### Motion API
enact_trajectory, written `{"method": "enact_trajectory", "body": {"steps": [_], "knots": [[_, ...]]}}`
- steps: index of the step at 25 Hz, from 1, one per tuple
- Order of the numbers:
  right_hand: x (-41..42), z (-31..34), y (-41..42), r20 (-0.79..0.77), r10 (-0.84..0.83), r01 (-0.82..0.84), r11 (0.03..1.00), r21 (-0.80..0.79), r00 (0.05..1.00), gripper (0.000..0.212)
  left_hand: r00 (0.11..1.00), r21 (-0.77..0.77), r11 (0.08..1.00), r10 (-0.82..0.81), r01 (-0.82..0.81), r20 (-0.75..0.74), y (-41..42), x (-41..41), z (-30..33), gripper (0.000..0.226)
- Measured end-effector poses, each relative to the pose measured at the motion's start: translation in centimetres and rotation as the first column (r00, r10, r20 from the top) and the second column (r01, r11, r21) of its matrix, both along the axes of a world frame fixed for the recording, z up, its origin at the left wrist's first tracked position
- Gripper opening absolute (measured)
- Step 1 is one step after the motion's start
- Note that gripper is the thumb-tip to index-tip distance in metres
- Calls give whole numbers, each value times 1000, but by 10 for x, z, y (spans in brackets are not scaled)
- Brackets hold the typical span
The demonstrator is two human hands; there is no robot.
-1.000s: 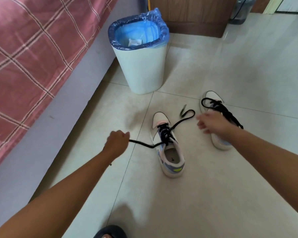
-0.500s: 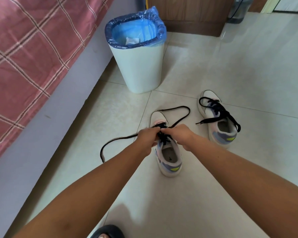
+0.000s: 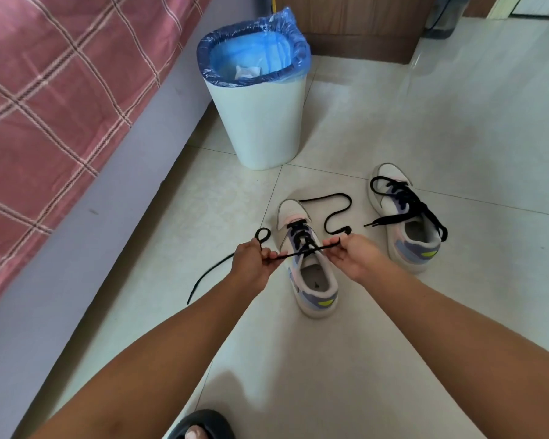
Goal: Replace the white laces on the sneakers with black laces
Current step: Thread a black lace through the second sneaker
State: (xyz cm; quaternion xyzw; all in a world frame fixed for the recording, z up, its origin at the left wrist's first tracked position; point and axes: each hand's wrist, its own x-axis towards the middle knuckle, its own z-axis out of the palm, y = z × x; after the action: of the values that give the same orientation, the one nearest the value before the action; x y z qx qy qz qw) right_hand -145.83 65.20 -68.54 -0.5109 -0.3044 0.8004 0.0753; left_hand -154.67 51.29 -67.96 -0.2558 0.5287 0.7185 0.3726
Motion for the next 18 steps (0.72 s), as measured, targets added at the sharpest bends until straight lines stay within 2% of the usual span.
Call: {"method": "enact_trajectory", "body": {"steps": [2,4,6,8,10,13,15,18], "knots": [[0,2,-2,-38,9,-8,999,40,999,25,999,-54,998,-30,30,-14,-6,-6,-1,18],[0,5,-5,-13,163,-158,973,168,987,14,995,-104,990,-97,94,-28,-8,-9,-1,25],[7,8,-9,101,401,-412,862,295,911,20,975,-165,962,-223,216,-22,-8,-5,0,33],[15,4,-13,180,531,-555,733,393,828,24,941,-222,918,-339,329,-11,-7,7,0,37],[22,-3,-17,173,541,-547,674,497,823,21,910,-246,889,-410,385,-56,-1,19,1,30],[19,-2,-19,180,464,-462,619,635,868,18,903,-252,910,-381,330,-196,10,20,2,27],[12,8,-20,139,430,-417,663,622,892,20,910,-184,938,-334,295,-246,14,15,2,36],[4,16,-22,-53,334,-279,856,436,941,15,930,-160,956,-279,246,-239,16,13,2,34]]}}
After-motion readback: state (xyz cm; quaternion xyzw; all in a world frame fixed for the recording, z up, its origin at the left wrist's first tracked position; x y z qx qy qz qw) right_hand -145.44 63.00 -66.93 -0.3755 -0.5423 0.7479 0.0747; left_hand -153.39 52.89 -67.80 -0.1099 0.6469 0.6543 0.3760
